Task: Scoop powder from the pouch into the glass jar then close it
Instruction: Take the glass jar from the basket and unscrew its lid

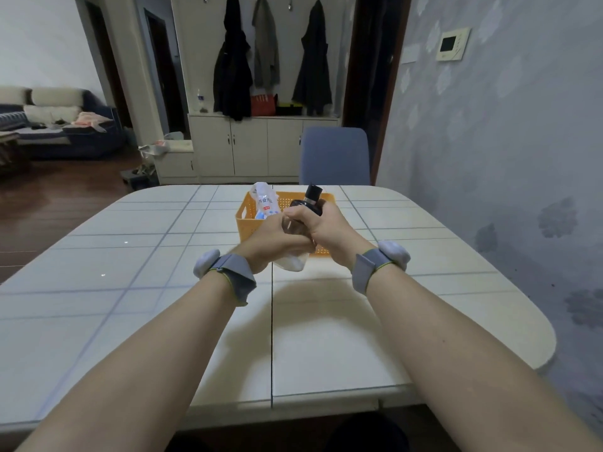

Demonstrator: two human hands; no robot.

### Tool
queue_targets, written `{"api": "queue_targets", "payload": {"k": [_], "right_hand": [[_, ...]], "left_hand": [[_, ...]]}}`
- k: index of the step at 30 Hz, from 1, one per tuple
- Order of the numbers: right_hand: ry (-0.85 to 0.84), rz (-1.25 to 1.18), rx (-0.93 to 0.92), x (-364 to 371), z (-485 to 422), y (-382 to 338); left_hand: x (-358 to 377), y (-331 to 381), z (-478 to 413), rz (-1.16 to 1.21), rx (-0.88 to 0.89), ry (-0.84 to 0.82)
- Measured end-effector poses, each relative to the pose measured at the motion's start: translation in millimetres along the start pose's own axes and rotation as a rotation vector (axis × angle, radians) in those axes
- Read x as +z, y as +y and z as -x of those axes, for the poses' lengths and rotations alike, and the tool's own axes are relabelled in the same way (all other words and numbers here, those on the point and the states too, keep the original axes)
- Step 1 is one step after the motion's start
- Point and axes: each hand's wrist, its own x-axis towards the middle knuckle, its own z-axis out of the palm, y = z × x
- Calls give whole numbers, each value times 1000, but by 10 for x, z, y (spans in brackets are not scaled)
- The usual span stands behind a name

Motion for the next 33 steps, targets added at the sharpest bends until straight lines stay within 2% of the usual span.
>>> {"api": "queue_targets", "payload": {"k": [2,3,8,10,13,15,18,24,27,33], "right_hand": [[-135,31,35,-111,-47,6],[-151,62,55,-139,-72,-7],[3,176,-16,-192,-171,-132],[-53,192,-39,-267,-181,-216],[-203,170,44,-360,-179,-352],[-223,290,108,-325,-169,-418],[-140,543,76,-240,-178,-450],[-266,430,140,-320,-218,-482],[-165,508,84,-265,-201,-438],[-10,160,7,-379,-235,-357]], "left_hand": [[-38,-4,0,-31,-24,-31],[-49,-11,-6,-40,-36,-21],[-108,-63,-70,-130,-83,33],[-141,-69,-81,-151,-95,33],[-184,-64,-73,-165,-104,32],[-191,-48,-67,-161,-94,17],[-184,-28,-78,-170,-81,-6],[-201,-112,-100,-203,-112,0],[-176,-111,-101,-196,-114,-15],[-113,-196,-145,-107,-122,79]]}}
